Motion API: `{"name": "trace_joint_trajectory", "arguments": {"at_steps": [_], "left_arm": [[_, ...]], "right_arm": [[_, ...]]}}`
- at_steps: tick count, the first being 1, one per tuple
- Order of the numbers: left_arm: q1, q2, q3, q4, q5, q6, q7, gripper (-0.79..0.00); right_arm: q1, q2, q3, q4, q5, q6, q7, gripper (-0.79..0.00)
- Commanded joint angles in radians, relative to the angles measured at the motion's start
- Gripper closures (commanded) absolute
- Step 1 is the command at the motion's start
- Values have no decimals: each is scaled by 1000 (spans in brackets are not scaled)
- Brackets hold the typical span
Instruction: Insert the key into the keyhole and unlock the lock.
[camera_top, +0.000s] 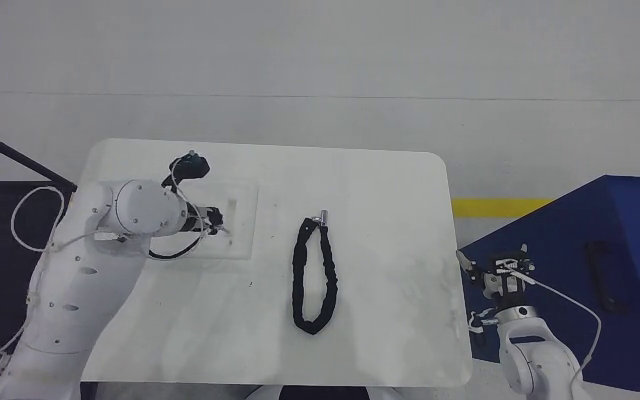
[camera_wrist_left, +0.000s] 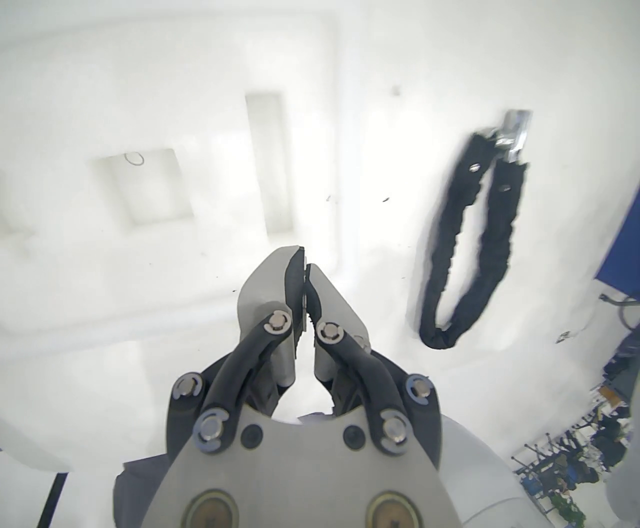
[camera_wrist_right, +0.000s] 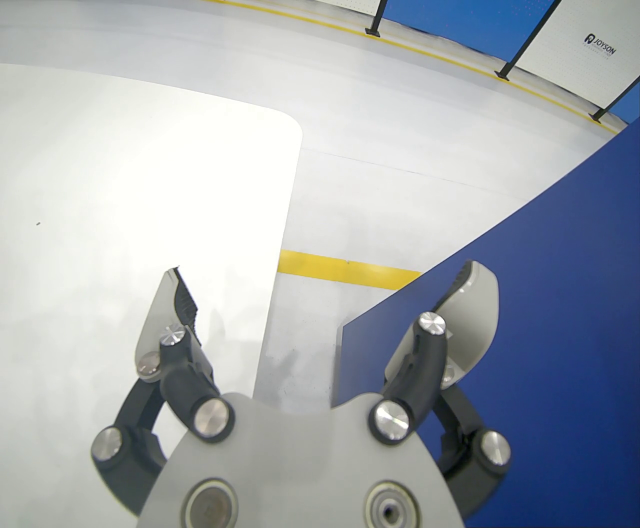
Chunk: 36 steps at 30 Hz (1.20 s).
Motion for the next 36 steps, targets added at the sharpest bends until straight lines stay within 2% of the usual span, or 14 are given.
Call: {"name": "trace_joint_trajectory", "arguments": {"at_steps": [1, 4, 8, 10, 12, 16, 20, 36], "left_arm": [[43, 7, -115, -41, -128, 3, 37, 0], [130, 9, -271, -49, -357, -88, 122, 0], [252, 10, -457, 19, -661, -308, 163, 0], [284, 8, -502, 76, -804, -388, 136, 0], [285, 9, -530, 153, -929, -456, 81, 0], [256, 13, -552, 305, -1116, -565, -40, 0], [230, 28, -501, 394, -1275, -620, -52, 0], [230, 28, -501, 394, -1275, -620, -52, 0]], "right_arm": [[0, 0, 0, 0, 0, 0, 0, -785], [0, 0, 0, 0, 0, 0, 0, -785], [0, 0, 0, 0, 0, 0, 0, -785], [0, 0, 0, 0, 0, 0, 0, -785], [0, 0, 0, 0, 0, 0, 0, -785], [0, 0, 0, 0, 0, 0, 0, -785], [0, 0, 0, 0, 0, 0, 0, -785], [0, 0, 0, 0, 0, 0, 0, -785]]}}
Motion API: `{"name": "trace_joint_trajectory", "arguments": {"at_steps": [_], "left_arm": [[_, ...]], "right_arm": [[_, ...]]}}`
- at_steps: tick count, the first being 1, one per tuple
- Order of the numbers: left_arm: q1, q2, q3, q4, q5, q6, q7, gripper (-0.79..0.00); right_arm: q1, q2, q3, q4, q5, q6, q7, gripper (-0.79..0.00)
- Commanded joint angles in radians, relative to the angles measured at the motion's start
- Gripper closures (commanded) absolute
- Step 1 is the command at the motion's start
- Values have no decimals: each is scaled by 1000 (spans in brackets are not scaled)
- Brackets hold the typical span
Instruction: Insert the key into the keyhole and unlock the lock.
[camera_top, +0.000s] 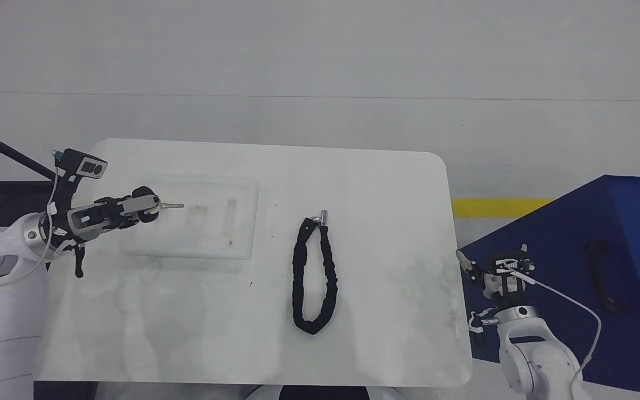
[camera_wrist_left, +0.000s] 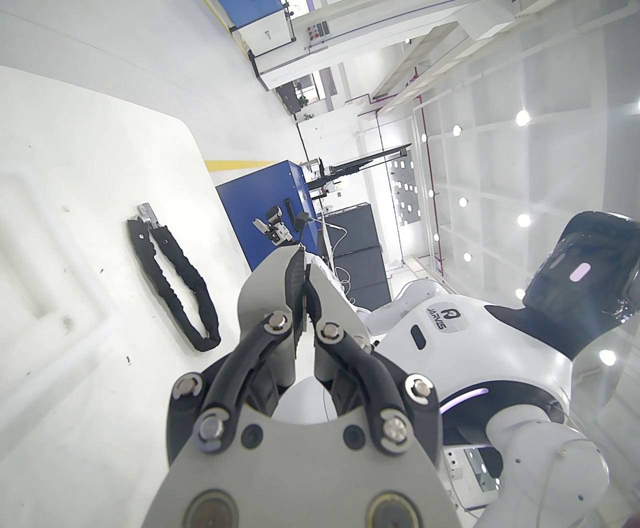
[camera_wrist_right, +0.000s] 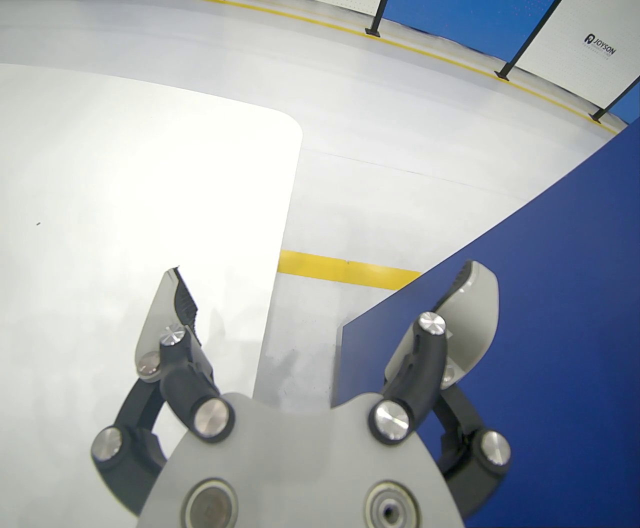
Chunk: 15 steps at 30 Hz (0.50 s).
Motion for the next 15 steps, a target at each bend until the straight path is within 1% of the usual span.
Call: {"name": "trace_joint_trajectory", "arguments": {"at_steps": [1, 5, 7, 9, 11, 13, 15], "left_arm": [[0, 0, 0, 0, 0, 0, 0, 0], [0, 0, 0, 0, 0, 0, 0, 0], [0, 0, 0, 0, 0, 0, 0, 0], [0, 0, 0, 0, 0, 0, 0, 0], [0, 0, 0, 0, 0, 0, 0, 0], [0, 0, 0, 0, 0, 0, 0, 0], [0, 0, 0, 0, 0, 0, 0, 0]], "right_arm": [[0, 0, 0, 0, 0, 0, 0, -785], [0, 0, -4, -9, 5, -9, -1, -785], [-18, -4, -45, -85, 23, -44, 47, -785], [-28, -10, -94, -185, 16, 5, 102, -785], [-24, -20, -182, -286, -7, 59, 177, -785], [6, -30, -278, -355, -49, 126, 267, -785], [63, -44, -386, -396, -104, 186, 366, -785]]}}
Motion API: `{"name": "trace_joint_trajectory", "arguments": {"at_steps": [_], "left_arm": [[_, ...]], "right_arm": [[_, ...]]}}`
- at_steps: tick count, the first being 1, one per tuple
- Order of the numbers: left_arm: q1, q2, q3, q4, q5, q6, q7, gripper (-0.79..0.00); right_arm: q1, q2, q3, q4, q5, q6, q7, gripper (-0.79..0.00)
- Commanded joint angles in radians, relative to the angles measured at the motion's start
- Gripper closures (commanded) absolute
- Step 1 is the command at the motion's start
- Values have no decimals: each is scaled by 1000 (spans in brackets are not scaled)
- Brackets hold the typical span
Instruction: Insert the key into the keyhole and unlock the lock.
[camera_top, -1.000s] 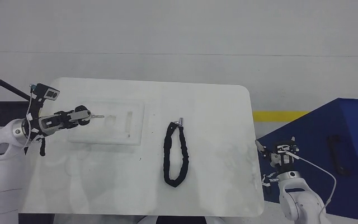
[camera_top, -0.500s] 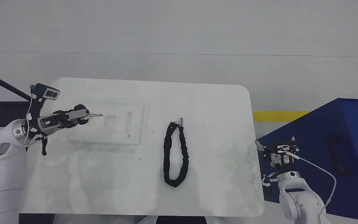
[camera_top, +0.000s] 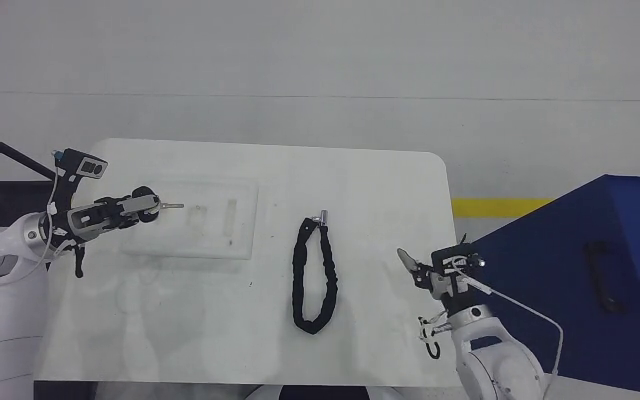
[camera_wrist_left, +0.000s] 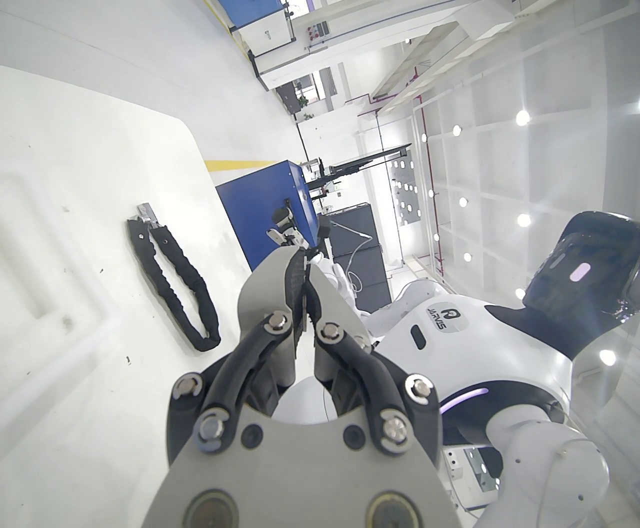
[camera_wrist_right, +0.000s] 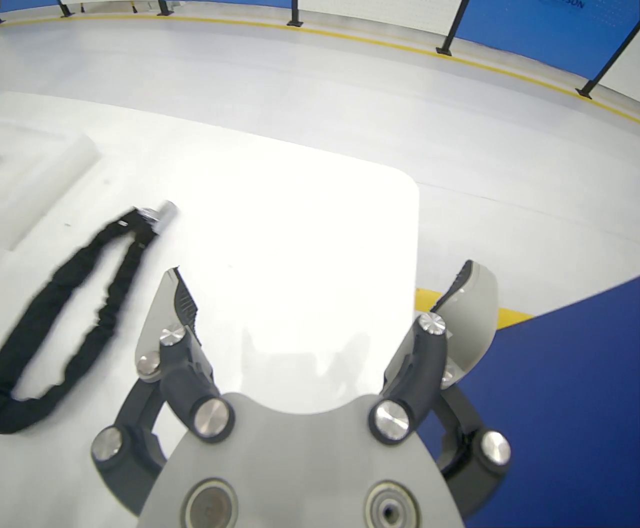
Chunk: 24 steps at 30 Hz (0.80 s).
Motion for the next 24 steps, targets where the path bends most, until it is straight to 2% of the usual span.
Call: {"name": "trace_joint_trajectory", "arguments": {"at_steps": [1, 5, 16, 17, 18, 20, 24], "left_arm": [[0, 0, 0, 0, 0, 0, 0, 0], [0, 0, 0, 0, 0, 0, 0, 0], [0, 0, 0, 0, 0, 0, 0, 0], [0, 0, 0, 0, 0, 0, 0, 0], [0, 0, 0, 0, 0, 0, 0, 0], [0, 0, 0, 0, 0, 0, 0, 0], [0, 0, 0, 0, 0, 0, 0, 0]], "right_arm": [[76, -17, -128, -28, -45, 92, 141, -785], [294, -65, -301, 13, -32, 257, 392, -785], [294, -65, -301, 13, -32, 257, 392, -785], [298, -64, -314, 27, -50, 210, 382, -785], [306, -66, -320, 47, -82, 219, 371, -785], [351, -81, -374, 80, -82, 241, 437, -785], [556, -136, -469, 199, -34, 361, 705, -785]]}}
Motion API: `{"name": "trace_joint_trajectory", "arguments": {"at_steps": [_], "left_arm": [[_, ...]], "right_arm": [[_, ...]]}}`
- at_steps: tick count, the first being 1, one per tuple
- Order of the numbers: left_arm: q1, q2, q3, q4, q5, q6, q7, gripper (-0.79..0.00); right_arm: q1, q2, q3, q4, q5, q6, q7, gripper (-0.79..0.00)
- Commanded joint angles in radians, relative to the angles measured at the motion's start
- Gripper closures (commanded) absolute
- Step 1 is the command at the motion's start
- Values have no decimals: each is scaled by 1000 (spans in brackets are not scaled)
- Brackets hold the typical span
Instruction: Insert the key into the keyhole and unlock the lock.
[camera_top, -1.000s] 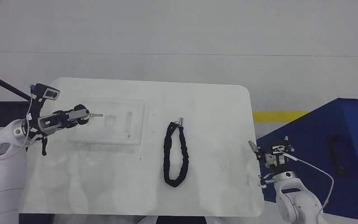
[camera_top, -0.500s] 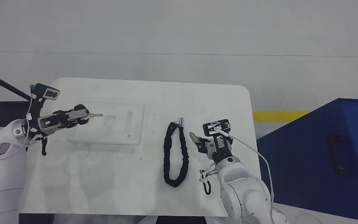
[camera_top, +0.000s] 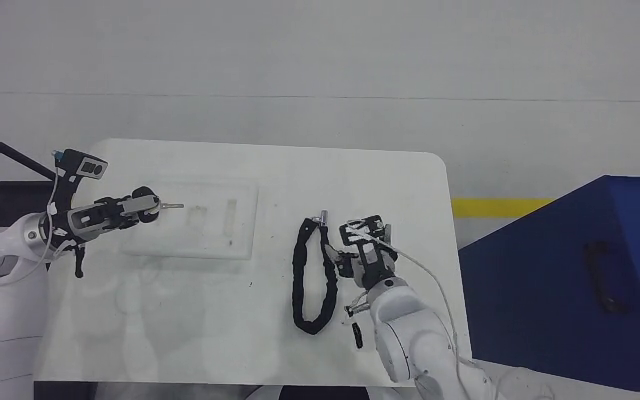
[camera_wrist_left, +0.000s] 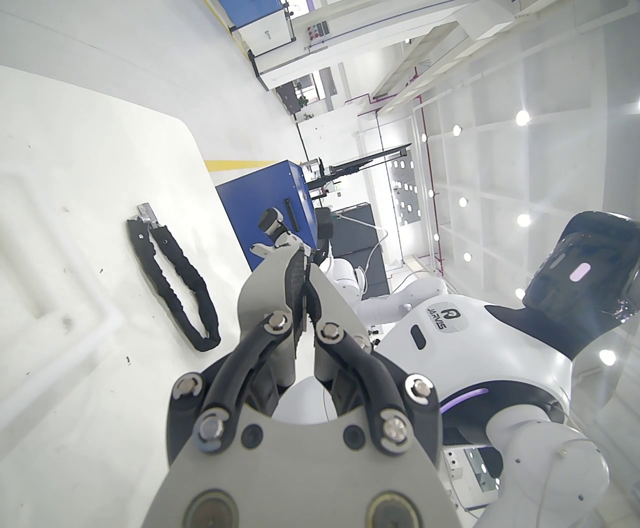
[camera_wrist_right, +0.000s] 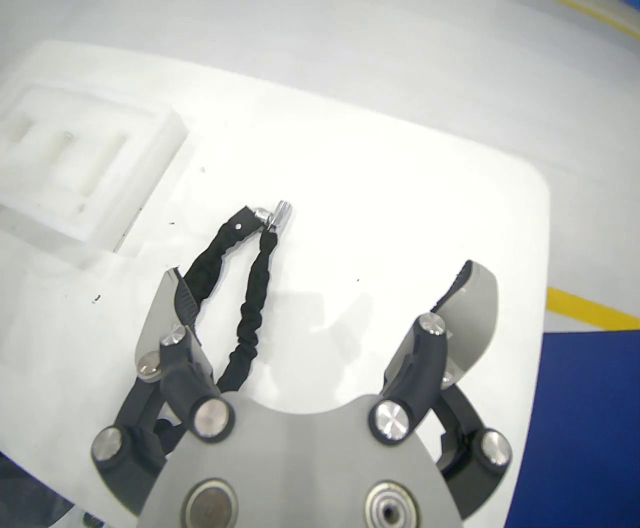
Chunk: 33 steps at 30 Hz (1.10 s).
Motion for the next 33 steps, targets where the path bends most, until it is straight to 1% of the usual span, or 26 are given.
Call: {"name": "trace_joint_trajectory", "arguments": {"at_steps": [1, 3, 5, 6, 14, 15, 16, 17, 19, 20, 21, 23, 25, 27, 30, 33], "left_arm": [[0, 0, 0, 0, 0, 0, 0, 0], [0, 0, 0, 0, 0, 0, 0, 0], [0, 0, 0, 0, 0, 0, 0, 0], [0, 0, 0, 0, 0, 0, 0, 0], [0, 0, 0, 0, 0, 0, 0, 0], [0, 0, 0, 0, 0, 0, 0, 0], [0, 0, 0, 0, 0, 0, 0, 0], [0, 0, 0, 0, 0, 0, 0, 0], [0, 0, 0, 0, 0, 0, 0, 0], [0, 0, 0, 0, 0, 0, 0, 0], [0, 0, 0, 0, 0, 0, 0, 0], [0, 0, 0, 0, 0, 0, 0, 0], [0, 0, 0, 0, 0, 0, 0, 0], [0, 0, 0, 0, 0, 0, 0, 0], [0, 0, 0, 0, 0, 0, 0, 0], [0, 0, 0, 0, 0, 0, 0, 0]], "right_arm": [[139, -32, -60, 82, -12, 63, 180, -785], [237, -63, -114, 139, -15, 106, 285, -785], [297, -87, -144, 177, 12, 133, 342, -785], [321, -104, -140, 223, 73, 118, 357, -785], [321, -104, -140, 223, 73, 118, 357, -785], [318, -105, -141, 220, 78, 109, 346, -785], [301, -105, -137, 225, 108, 83, 310, -785], [297, -106, -123, 254, 124, 77, 304, -785], [315, -112, -124, 291, 133, 56, 334, -785], [330, -118, -122, 313, 124, 91, 367, -785], [343, -127, -125, 350, 128, 92, 383, -785], [394, -149, -139, 420, 162, 32, 442, -785], [427, -177, -124, 516, 201, 21, 454, -785], [463, -207, -127, 570, 236, 3, 472, -785], [506, -247, -113, 644, 275, 11, 464, -785], [527, -283, -108, 718, 263, 44, 431, -785]]}}
